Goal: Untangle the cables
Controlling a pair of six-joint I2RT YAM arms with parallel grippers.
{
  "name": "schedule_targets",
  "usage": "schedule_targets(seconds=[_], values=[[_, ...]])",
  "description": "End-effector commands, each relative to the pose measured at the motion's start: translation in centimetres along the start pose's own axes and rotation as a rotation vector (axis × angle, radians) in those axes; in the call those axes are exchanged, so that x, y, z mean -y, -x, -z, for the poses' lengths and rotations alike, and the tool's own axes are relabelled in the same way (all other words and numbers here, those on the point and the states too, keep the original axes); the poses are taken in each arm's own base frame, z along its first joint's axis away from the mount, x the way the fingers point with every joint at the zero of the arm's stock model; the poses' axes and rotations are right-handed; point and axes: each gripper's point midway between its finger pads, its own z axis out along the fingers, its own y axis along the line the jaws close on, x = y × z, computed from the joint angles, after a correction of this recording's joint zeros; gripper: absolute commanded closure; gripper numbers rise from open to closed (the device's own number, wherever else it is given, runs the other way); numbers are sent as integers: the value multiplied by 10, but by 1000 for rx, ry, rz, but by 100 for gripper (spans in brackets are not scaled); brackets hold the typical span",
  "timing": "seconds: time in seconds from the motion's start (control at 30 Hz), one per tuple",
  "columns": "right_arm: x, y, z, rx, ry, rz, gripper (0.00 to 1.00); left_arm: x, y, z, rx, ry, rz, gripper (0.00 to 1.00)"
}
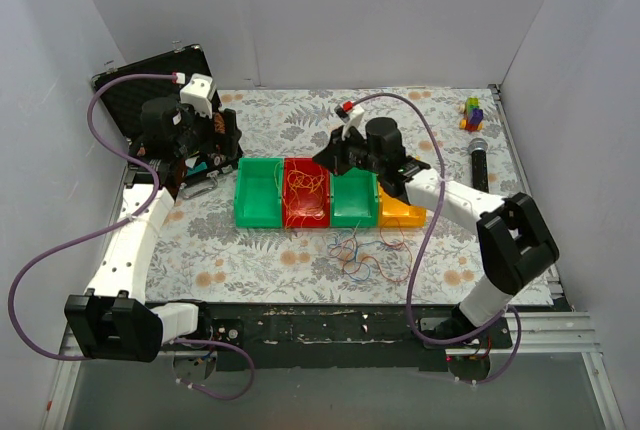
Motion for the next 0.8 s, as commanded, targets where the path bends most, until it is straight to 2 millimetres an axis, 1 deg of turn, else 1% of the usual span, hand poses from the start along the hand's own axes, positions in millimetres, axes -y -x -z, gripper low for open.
schedule_targets(seconds=[0.0,0.1,0.2,0.3,0.33,0.43,0.53,0.63,0.7,0.77], values=[[-10,13,-36,17,-22,29,99,-3,13,8,26,18,10,4],[-9,-3,-59,-26,-51,24,99,-2,18,8,31,11,20,4],[-3,-30,-72,-77,-105,22,99,-2,21,8,42,7,22,4],[12,-61,-75,-140,-211,43,99,-2,20,7,42,7,18,4],[17,-69,-73,-159,-267,65,99,-2,20,7,41,6,15,4],[30,-87,-67,-211,-388,116,99,-3,18,7,39,9,11,4],[40,-96,-63,-244,-464,127,99,-2,18,7,42,4,13,4],[41,-99,-67,-282,-481,140,99,-1,18,7,43,-1,22,4],[41,-96,-68,-295,-495,164,99,-1,19,7,46,-2,23,4],[35,-83,-70,-273,-476,175,90,-1,20,7,47,-2,24,4]])
